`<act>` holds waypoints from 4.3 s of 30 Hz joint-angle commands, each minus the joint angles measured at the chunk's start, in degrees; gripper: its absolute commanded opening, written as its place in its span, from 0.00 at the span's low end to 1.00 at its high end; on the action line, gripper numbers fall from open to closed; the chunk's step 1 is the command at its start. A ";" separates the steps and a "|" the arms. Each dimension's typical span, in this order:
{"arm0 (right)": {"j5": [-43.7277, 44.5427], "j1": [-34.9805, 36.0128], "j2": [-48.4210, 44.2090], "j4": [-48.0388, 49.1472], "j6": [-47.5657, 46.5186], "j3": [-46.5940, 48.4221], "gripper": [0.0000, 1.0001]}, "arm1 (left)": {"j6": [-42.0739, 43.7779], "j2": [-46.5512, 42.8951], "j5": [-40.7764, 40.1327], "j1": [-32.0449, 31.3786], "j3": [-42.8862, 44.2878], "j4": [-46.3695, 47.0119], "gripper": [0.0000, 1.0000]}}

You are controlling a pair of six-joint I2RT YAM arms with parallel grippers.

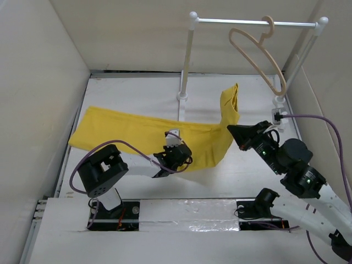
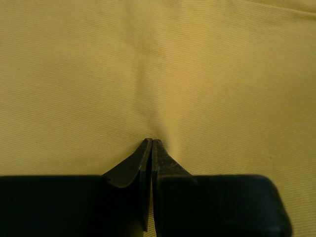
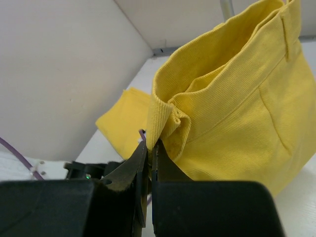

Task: Place the trousers on the hanger
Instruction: Fold the trousers at the center of the board, then pick up the hanger from the clothesline.

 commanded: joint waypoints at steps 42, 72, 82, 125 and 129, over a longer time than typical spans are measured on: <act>-1.95 15.87 71.73 16.08 -5.87 53.95 0.12 | 16.50 -52.61 13.09 32.19 30.29 -29.70 0.60; 7.80 16.24 26.86 27.71 0.64 -23.02 0.00 | 2.97 -31.97 27.50 28.33 -8.46 -1.15 0.62; 7.88 25.80 30.62 30.58 16.87 -37.68 0.00 | -2.83 -24.75 28.73 38.77 -16.11 8.52 0.60; 14.33 -18.72 13.82 -5.37 -36.53 27.23 0.85 | 20.80 -9.80 26.79 -0.15 4.54 17.06 0.00; 4.40 -32.52 22.33 -3.08 -39.70 31.55 0.91 | 22.48 -16.03 32.58 -0.68 3.32 17.49 0.00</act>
